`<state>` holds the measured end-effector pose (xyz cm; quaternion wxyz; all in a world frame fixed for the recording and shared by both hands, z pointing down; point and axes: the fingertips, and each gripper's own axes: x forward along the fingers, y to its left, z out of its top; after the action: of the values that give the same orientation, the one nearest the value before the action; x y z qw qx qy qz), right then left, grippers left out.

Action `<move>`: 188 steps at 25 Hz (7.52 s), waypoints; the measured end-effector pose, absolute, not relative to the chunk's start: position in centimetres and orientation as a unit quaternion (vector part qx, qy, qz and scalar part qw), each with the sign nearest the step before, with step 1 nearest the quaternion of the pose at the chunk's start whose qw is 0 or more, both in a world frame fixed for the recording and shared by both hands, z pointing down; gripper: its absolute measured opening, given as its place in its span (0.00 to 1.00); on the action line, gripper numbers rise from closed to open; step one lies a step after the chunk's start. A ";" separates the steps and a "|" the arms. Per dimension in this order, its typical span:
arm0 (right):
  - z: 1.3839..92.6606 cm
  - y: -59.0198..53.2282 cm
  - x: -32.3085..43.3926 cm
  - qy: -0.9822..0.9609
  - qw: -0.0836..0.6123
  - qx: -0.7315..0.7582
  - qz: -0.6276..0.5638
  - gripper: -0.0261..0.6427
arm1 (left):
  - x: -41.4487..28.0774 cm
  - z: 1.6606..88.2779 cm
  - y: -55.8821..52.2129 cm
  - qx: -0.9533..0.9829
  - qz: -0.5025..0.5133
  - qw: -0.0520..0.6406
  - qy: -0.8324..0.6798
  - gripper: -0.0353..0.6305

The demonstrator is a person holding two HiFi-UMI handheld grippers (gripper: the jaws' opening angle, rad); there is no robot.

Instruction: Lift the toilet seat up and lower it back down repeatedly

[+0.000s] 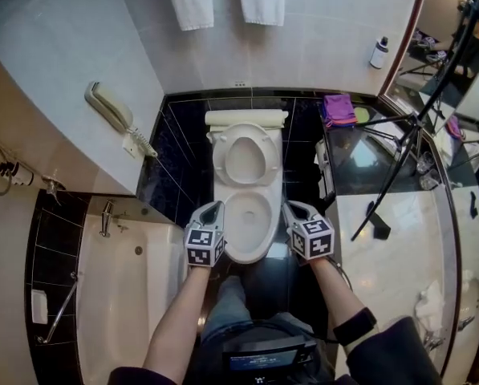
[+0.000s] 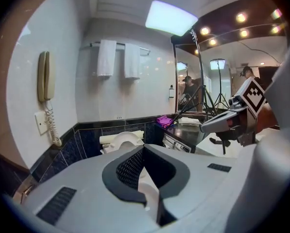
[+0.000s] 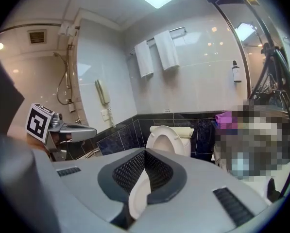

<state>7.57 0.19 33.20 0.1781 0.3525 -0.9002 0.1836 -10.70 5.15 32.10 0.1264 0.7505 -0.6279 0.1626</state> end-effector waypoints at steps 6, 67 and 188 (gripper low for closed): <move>32.0 4.6 9.0 -0.903 0.172 0.348 0.181 0.06 | -9.3 29.9 10.2 0.746 0.150 0.117 -0.638 0.04; 44.5 -26.8 -6.3 -0.840 0.432 0.285 -0.164 0.33 | -15.8 47.4 -13.8 0.787 0.205 0.175 -0.555 0.04; 81.0 3.3 5.9 -0.830 0.412 0.361 0.101 0.06 | -8.7 89.2 15.2 0.690 0.341 0.344 -0.538 0.04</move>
<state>5.85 3.26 80.99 0.4123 0.3611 -0.8303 0.1013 -8.68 15.16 89.23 0.3442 0.6899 -0.5381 0.3407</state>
